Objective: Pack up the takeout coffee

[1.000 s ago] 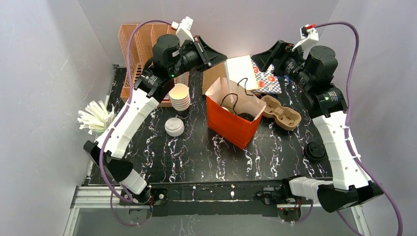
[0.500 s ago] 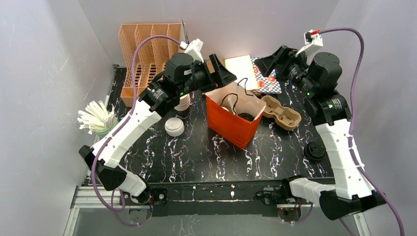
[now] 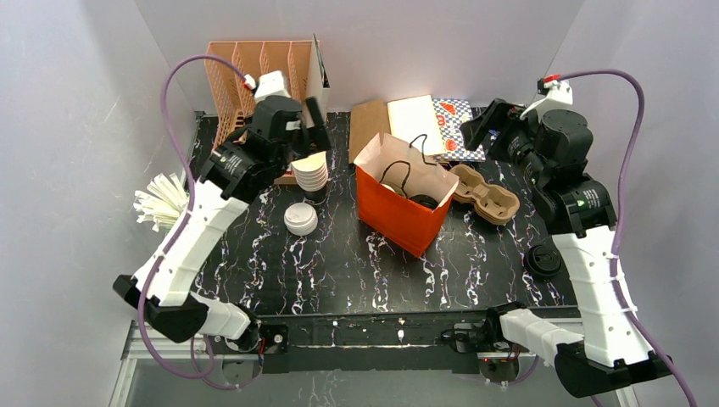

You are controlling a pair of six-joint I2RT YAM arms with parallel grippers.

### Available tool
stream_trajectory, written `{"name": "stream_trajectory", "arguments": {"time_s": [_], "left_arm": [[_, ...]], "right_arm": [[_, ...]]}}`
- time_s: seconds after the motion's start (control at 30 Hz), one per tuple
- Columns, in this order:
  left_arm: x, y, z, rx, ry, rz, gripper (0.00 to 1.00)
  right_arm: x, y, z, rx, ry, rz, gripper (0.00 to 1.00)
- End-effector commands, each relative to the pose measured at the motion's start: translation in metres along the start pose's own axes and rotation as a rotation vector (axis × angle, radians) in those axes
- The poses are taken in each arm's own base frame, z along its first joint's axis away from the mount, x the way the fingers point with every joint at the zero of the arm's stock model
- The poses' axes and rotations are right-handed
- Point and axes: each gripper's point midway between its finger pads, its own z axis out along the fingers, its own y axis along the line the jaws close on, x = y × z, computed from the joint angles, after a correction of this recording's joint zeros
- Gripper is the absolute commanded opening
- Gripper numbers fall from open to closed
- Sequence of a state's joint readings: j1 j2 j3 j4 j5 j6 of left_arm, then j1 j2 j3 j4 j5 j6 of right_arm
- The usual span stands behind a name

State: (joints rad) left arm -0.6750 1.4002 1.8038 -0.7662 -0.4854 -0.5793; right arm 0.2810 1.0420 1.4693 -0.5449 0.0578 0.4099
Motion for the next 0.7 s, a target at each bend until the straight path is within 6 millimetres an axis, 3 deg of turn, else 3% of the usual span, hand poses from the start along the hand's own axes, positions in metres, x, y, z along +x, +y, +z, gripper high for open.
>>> {"name": "stream_trajectory", "arguments": {"time_s": [0.0,0.1,0.23,0.33,0.4,0.57,0.67], "left_arm": [[0.03,0.073,-0.007,-0.219,0.061,-0.005,0.98],[0.06,0.088,-0.01,-0.242,0.127,-0.014,0.98],[0.087,0.121,-0.004,-0.277,0.181,-0.042,0.98],[0.094,0.16,0.009,-0.338,0.196,-0.164,0.98],[0.092,0.183,0.016,-0.389,0.165,-0.196,0.98],[0.117,0.213,0.046,-0.454,0.159,-0.237,0.98],[0.12,0.228,0.057,-0.498,0.078,-0.239,0.98]], "right_arm": [[0.026,-0.053,-0.012,0.253,0.068,-0.054,0.98],[0.063,-0.079,-0.01,0.359,0.181,-0.067,0.98],[0.111,-0.1,0.009,0.382,0.305,0.023,0.98],[0.121,-0.124,0.02,0.439,0.26,0.107,0.98],[0.116,-0.134,0.027,0.447,0.185,0.107,0.98],[0.148,-0.166,0.043,0.457,0.182,-0.013,0.98],[0.168,-0.188,0.046,0.535,0.183,-0.028,0.98]]}}
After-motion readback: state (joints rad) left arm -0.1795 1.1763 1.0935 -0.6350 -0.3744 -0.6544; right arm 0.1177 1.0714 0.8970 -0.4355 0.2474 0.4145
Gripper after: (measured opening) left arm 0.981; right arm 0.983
